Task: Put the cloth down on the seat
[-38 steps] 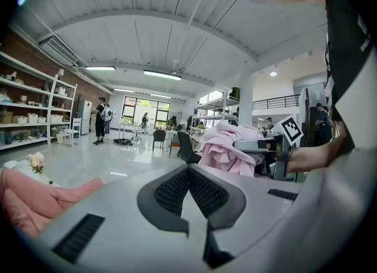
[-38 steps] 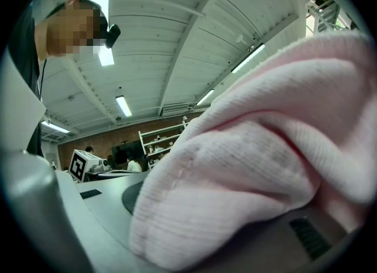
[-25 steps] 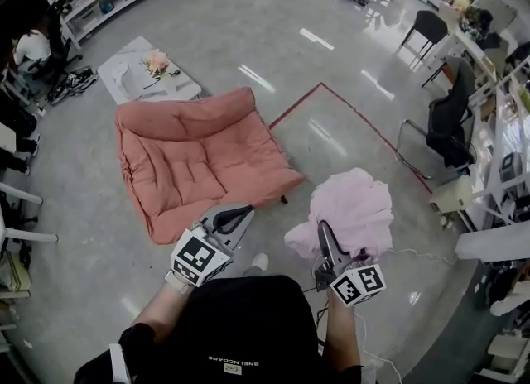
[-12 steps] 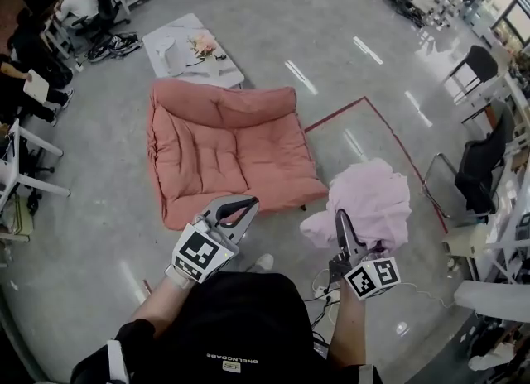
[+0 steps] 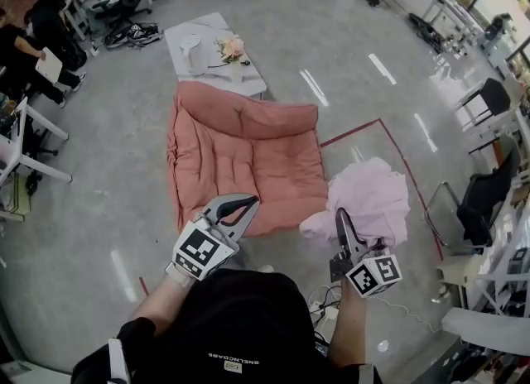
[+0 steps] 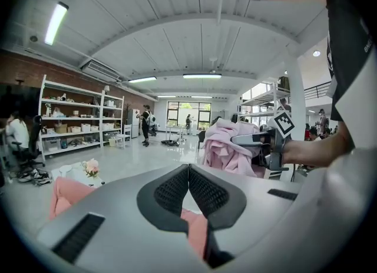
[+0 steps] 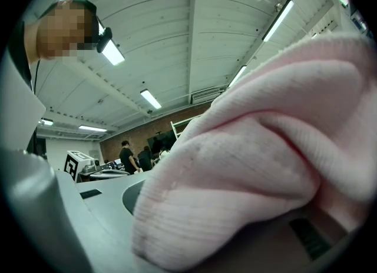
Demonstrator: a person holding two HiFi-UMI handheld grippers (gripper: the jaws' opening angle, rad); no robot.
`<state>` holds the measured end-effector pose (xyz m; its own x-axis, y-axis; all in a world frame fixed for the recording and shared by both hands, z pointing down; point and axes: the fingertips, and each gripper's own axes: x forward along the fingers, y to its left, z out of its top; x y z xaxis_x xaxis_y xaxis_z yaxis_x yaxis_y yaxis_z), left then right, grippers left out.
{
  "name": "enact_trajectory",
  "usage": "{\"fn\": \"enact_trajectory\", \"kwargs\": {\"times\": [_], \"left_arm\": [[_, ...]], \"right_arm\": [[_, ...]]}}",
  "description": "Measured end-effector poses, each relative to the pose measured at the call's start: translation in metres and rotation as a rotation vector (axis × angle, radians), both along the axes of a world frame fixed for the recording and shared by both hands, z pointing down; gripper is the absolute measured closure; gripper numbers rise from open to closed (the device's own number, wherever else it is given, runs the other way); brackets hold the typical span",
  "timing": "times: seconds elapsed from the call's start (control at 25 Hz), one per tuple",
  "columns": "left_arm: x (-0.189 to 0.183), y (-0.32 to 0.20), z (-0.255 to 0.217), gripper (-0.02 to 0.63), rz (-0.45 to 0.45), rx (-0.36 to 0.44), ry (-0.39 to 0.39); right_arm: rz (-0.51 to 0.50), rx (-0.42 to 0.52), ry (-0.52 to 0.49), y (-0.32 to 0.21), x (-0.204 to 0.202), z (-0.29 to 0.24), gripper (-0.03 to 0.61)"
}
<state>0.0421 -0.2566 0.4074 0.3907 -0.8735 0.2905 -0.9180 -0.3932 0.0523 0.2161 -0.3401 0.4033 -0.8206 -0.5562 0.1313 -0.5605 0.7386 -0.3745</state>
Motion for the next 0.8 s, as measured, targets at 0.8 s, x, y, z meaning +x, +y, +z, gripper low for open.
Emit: {"fn": "enact_trajectory", "kwargs": {"times": [0.8], "left_arm": [[-0.219, -0.004, 0.030, 0.598, -0.191, -0.040, 0.044]], "right_arm": [[-0.313, -0.009, 0.052, -0.028, -0.271, 0.021, 0.400]]}}
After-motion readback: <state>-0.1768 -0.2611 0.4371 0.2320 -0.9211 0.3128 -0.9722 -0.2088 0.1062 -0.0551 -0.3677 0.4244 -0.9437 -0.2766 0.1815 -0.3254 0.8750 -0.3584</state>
